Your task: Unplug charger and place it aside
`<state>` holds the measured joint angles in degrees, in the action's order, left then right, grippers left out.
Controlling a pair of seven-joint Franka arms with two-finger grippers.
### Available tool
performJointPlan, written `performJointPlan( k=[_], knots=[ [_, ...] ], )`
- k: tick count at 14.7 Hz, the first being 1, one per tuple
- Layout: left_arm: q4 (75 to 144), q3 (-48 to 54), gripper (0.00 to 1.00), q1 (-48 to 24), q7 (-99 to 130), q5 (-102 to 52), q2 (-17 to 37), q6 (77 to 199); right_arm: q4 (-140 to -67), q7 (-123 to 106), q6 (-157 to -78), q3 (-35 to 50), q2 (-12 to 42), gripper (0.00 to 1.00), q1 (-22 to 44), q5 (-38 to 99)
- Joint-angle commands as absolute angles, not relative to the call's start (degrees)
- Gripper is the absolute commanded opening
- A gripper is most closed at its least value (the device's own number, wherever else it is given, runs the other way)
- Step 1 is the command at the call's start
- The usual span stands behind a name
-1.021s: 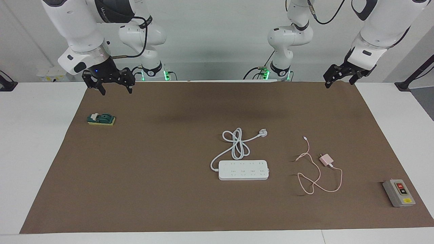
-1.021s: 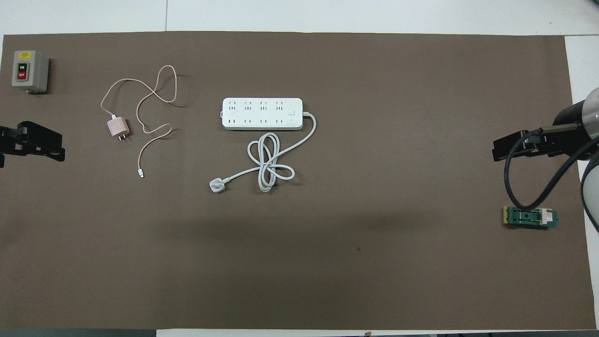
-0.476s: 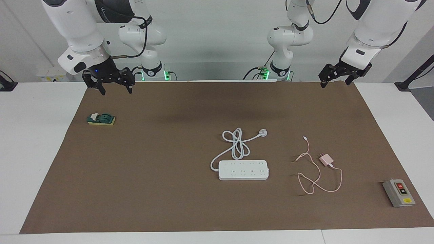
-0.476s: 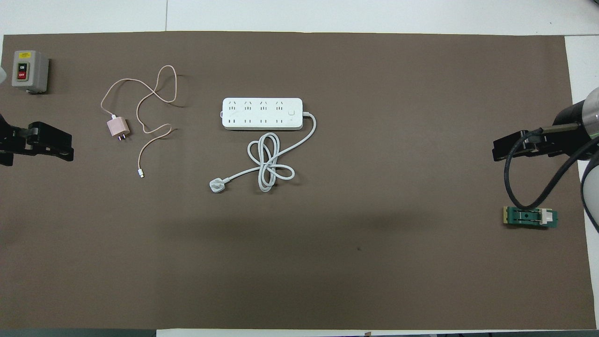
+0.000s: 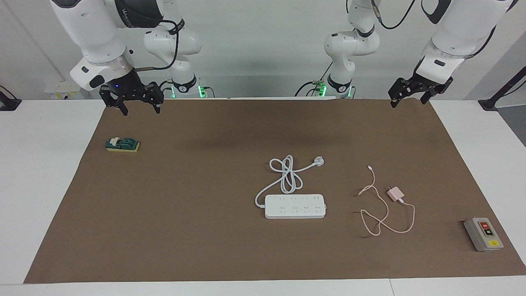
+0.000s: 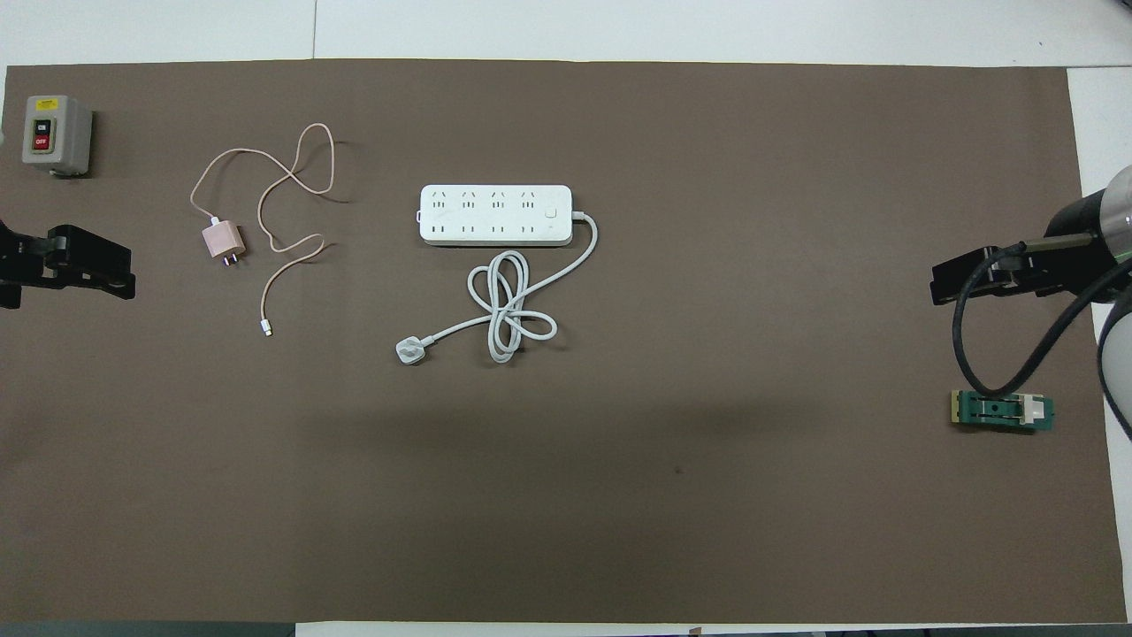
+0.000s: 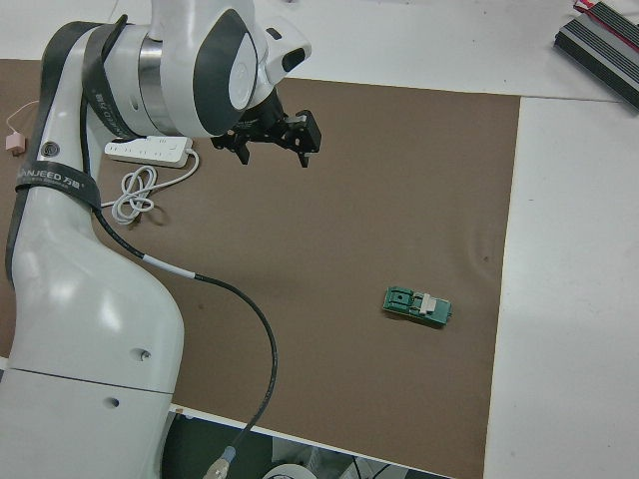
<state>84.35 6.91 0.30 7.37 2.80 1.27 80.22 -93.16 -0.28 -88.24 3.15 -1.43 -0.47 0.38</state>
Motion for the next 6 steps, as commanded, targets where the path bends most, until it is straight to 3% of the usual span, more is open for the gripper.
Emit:
performJointPlan(
  k=[1,6],
  knots=[
    [85.61,6.15,1.00,0.09,7.03,2.29,-0.09,81.56,-94.48,0.62,-88.42,3.69,-2.64,1.00,-1.14,1.23],
    [87.10,5.71,1.00,0.53,7.03,2.29,-0.53,83.14,-94.39,0.62,-88.42,3.69,-2.55,1.00,-1.23,1.23]
  ],
)
